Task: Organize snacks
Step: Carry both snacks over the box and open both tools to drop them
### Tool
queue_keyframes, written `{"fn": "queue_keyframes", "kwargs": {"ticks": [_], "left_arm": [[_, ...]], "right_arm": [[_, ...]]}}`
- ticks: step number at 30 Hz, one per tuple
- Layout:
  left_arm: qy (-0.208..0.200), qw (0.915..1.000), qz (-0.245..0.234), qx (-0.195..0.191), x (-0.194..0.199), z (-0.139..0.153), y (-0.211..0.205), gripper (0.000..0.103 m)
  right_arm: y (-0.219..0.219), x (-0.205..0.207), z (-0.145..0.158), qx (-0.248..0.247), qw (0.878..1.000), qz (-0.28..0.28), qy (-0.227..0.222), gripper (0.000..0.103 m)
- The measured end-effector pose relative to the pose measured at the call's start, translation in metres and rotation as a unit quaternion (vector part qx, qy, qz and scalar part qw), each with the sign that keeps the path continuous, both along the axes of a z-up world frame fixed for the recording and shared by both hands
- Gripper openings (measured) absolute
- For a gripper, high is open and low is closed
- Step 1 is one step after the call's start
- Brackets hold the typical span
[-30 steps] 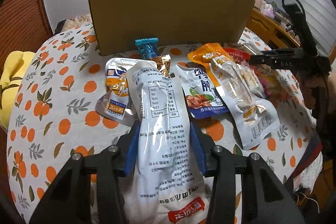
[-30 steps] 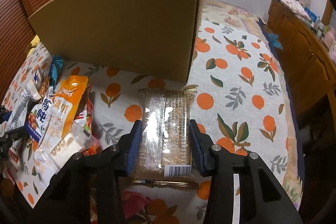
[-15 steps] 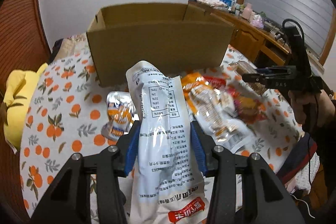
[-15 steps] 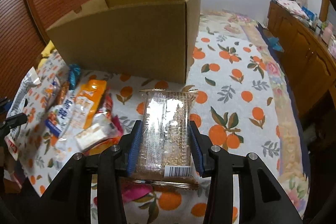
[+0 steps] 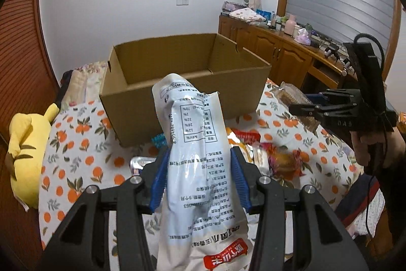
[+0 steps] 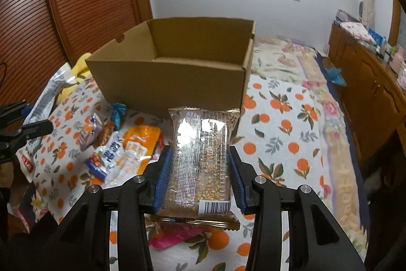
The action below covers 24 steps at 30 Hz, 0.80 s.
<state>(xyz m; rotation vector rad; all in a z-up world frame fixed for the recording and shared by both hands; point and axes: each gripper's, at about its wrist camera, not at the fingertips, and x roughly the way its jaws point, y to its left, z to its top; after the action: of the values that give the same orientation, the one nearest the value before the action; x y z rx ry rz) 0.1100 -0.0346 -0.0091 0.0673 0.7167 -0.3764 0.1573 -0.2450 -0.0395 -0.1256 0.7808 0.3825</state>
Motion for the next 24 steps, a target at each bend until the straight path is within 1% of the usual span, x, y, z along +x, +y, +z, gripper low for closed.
{"fn": "queue_keyframes", "kwargs": {"ticks": [7, 12, 17, 24], "left_arm": [[-0.018, 0.9998, 0.002, 0.007, 0.019, 0.019, 0.001, 0.046], [-0.023, 0.9997, 0.001, 0.010, 0.041, 0.032, 0.000, 0.046], [-0.026, 0.9996, -0.002, 0.013, 0.065, 0.043, -0.005, 0.046], [-0.022, 0.9994, -0.004, 0.025, 0.106, 0.052, -0.010, 0.046]], "right_arm": [[0.012, 0.008, 0.018, 0.002, 1.000, 0.012, -0.018, 0.043], [0.020, 0.020, 0.030, 0.010, 0.999, 0.021, -0.027, 0.043], [0.025, 0.038, 0.038, 0.018, 0.999, 0.030, -0.029, 0.043], [0.029, 0.075, 0.049, 0.026, 0.998, 0.044, -0.030, 0.043]]}}
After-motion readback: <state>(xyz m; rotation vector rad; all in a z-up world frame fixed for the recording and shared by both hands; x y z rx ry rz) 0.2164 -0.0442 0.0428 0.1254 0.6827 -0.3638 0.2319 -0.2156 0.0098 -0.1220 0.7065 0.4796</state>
